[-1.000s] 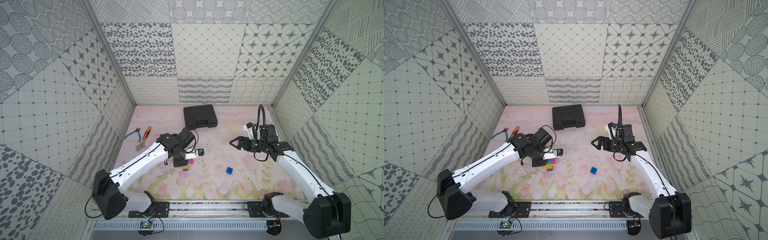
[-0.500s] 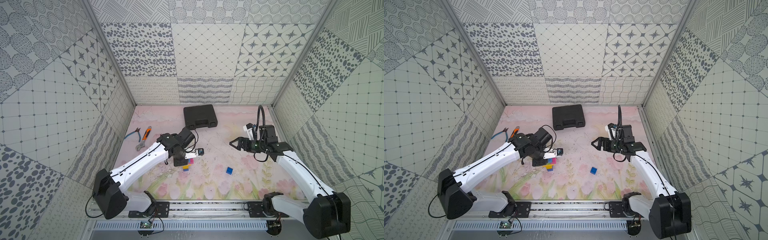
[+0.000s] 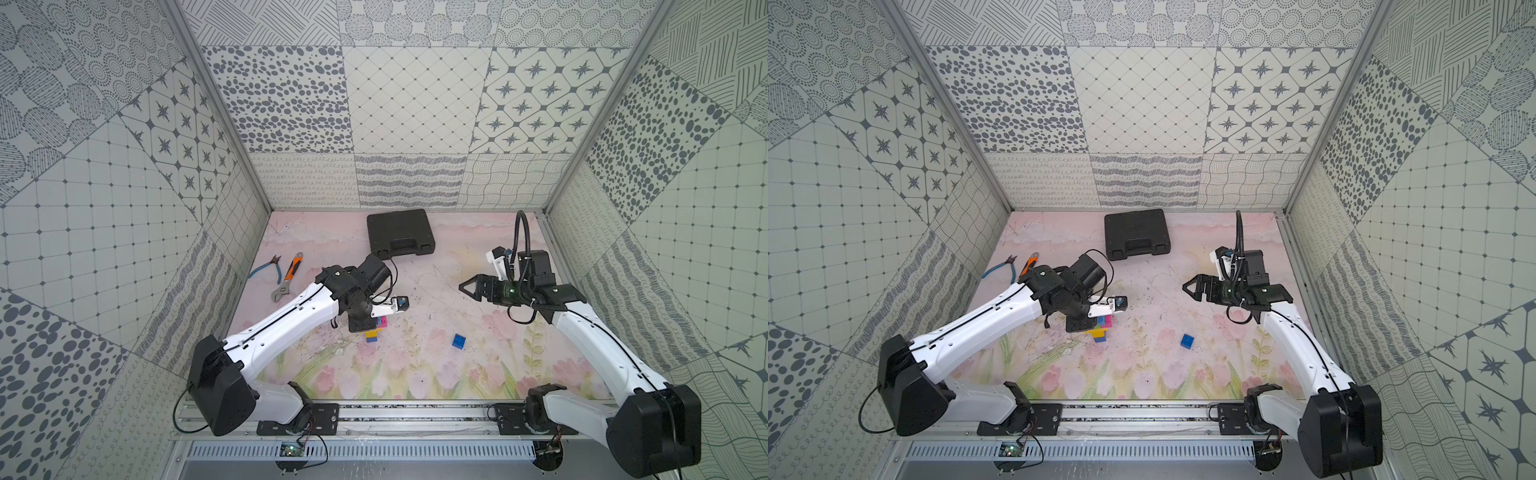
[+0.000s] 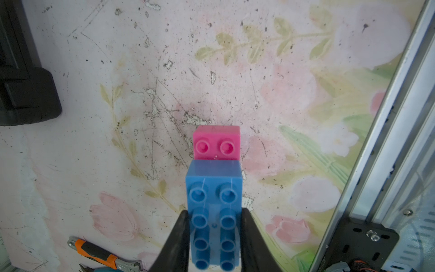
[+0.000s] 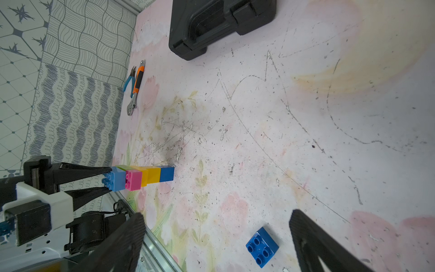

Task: Assemble a spoon with lego
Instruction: Assemble the lego brick with the lego brick.

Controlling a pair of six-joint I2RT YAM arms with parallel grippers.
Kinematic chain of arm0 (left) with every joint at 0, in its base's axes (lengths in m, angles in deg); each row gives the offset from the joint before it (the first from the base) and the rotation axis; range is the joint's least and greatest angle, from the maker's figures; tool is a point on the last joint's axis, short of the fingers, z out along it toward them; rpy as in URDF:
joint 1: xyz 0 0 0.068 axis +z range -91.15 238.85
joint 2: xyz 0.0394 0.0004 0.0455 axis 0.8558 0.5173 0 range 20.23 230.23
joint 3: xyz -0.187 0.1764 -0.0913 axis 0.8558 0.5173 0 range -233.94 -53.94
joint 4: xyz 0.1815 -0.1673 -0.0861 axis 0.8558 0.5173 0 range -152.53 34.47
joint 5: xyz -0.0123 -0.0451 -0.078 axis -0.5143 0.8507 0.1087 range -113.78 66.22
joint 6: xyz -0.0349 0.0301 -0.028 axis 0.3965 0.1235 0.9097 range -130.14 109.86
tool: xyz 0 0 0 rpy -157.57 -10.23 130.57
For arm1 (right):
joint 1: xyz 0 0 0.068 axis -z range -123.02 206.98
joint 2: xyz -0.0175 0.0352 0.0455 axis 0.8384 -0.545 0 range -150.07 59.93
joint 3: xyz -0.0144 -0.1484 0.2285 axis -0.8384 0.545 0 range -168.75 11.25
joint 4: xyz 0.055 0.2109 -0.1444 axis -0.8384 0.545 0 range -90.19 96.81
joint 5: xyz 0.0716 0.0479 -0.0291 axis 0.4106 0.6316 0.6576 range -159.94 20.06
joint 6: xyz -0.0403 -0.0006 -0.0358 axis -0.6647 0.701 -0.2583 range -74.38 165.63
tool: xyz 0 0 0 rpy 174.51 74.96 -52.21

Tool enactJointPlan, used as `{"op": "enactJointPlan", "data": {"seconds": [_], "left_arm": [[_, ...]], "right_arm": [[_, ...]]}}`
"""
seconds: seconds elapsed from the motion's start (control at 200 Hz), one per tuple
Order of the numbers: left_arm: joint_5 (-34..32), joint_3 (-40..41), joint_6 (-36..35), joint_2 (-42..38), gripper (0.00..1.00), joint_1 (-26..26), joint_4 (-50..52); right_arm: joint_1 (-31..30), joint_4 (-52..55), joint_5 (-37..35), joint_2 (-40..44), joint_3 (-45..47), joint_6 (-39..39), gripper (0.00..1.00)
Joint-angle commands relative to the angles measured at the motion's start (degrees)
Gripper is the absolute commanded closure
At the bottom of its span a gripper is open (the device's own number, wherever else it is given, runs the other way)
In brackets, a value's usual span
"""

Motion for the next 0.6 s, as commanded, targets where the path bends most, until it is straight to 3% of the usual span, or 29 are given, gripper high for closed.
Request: {"op": "enactJointPlan", "data": {"seconds": [0.0, 0.555, 0.595], "left_arm": [[3.22, 0.18, -0.90, 1.18, 0.91, 0.11, 3.42], [5.06, 3.86, -0.03, 2.22, 0.93, -0.04, 3.22], [4.63, 3.87, 0.18, 1.80, 0.89, -0.04, 2.60]], "right_arm": [[-0.31, -2.50, 0.00, 0.89, 0.29, -0.93, 0.02], [-0.31, -3.47, 0.48, 1.38, 1.86, -0.54, 0.02], [-0.31, -3.36, 0.50, 1.35, 1.91, -0.53, 0.02]]}}
